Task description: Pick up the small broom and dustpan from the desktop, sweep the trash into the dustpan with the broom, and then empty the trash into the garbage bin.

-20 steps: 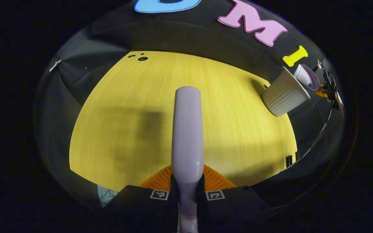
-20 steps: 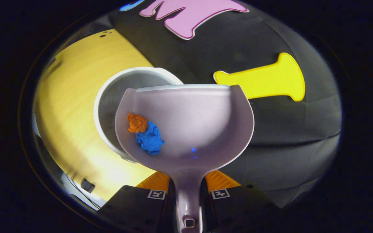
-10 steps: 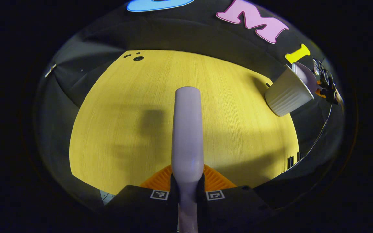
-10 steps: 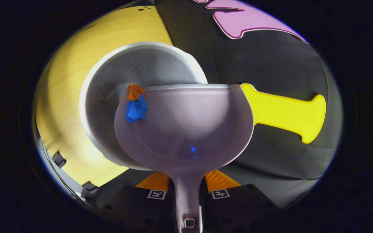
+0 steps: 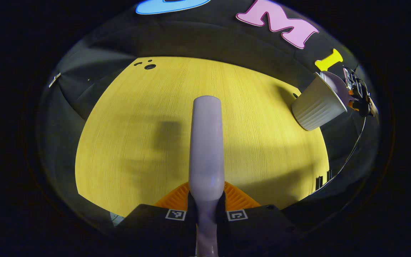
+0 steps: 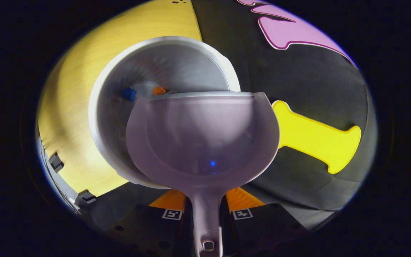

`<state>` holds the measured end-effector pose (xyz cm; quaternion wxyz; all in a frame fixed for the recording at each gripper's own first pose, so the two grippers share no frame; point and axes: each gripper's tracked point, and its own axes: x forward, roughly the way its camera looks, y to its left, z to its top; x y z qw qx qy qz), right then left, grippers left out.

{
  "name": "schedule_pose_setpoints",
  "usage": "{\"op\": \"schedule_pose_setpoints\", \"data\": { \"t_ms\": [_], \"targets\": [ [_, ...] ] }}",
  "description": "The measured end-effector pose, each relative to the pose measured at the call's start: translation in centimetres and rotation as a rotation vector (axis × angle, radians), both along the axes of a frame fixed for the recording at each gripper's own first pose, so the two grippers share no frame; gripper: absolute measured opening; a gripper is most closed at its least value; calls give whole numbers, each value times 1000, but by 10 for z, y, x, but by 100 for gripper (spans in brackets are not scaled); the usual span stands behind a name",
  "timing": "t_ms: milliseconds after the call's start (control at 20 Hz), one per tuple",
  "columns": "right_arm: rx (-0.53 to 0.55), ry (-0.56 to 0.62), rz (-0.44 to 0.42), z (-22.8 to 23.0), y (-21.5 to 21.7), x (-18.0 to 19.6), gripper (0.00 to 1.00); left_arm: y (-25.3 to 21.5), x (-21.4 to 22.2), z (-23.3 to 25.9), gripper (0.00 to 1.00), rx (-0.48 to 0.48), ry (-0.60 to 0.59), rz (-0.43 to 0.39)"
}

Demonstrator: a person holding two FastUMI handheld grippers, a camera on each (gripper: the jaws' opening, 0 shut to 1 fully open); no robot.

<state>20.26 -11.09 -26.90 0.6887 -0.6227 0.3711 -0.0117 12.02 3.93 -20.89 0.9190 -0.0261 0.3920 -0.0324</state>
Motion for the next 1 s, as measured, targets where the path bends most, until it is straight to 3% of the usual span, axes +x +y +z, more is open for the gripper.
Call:
{"op": "schedule_pose_setpoints", "data": {
  "t_ms": [150, 450, 550, 750, 900, 1000],
  "targets": [
    [40, -29, -21, 4, -1, -2, 36, -2, -1, 8, 26, -8, -20, 18],
    [301, -120, -180, 10, -11, -39, 36, 2, -9, 23, 27, -30, -68, 49],
    [360, -163, -236, 15, -13, -57, 33, 3, -11, 27, 26, -28, -92, 41],
    [602, -259, -373, 14, -5, -99, 36, 3, -13, 33, 26, -14, -126, 5],
    [680, -355, -442, 21, 0, -118, 33, 5, -16, 37, 27, 16, -157, -34],
    [733, -399, -468, 22, 6, -135, 36, 4, -20, 40, 27, 5, -174, -53]
  ]
}}
